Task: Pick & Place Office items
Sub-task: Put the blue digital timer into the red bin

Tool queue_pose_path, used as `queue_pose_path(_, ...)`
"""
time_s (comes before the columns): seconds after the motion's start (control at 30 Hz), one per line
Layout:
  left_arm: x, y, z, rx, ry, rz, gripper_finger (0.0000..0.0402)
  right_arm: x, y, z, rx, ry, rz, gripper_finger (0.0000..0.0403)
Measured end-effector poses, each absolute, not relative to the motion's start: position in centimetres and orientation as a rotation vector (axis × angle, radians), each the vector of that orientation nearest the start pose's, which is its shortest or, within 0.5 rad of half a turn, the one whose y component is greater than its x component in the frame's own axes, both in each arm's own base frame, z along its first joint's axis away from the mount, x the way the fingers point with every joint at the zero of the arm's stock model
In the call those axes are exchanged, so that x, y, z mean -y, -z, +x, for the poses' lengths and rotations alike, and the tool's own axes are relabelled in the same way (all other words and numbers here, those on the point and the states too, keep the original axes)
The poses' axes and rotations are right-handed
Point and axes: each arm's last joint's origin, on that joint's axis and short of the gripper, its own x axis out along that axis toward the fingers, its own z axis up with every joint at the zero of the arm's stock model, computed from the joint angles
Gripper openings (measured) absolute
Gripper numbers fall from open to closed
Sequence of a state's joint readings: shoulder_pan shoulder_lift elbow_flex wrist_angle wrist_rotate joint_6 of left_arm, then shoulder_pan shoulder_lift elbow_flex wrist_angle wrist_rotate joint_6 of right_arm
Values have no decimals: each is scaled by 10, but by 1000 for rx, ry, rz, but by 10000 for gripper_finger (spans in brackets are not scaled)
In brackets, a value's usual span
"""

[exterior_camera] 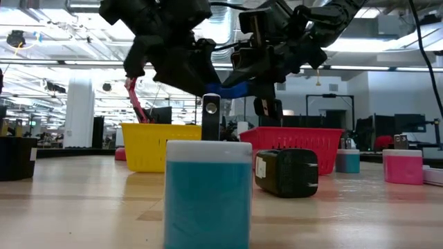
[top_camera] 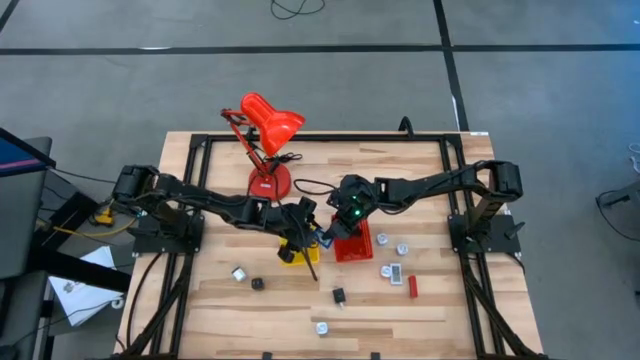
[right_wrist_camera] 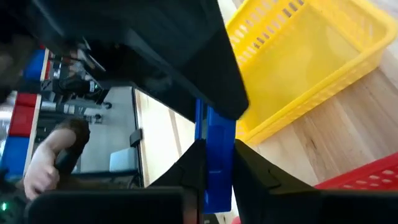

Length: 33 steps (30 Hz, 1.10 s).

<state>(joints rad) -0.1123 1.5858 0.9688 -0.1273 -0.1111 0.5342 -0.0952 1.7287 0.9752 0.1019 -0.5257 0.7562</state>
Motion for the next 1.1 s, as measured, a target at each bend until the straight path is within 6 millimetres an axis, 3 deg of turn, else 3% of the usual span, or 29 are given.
queue_pose_path(0.23, 19, -227, 306, -686, 282, 466, 267, 19, -194, 343, -802, -179, 813, 51)
queue_pose_path(0.63, 2, -243, 237, -206, 198, 266, 278, 20, -235, 297, -856, -2, 431, 53)
queue_pose_path(0.8, 2, -247, 216, -1, 169, 276, 278, 15, -237, 283, -932, 51, 282, 53)
queue_pose_path(1.1, 2, -242, 199, 50, 146, 218, 278, -15, -224, 287, -998, 5, 129, 54)
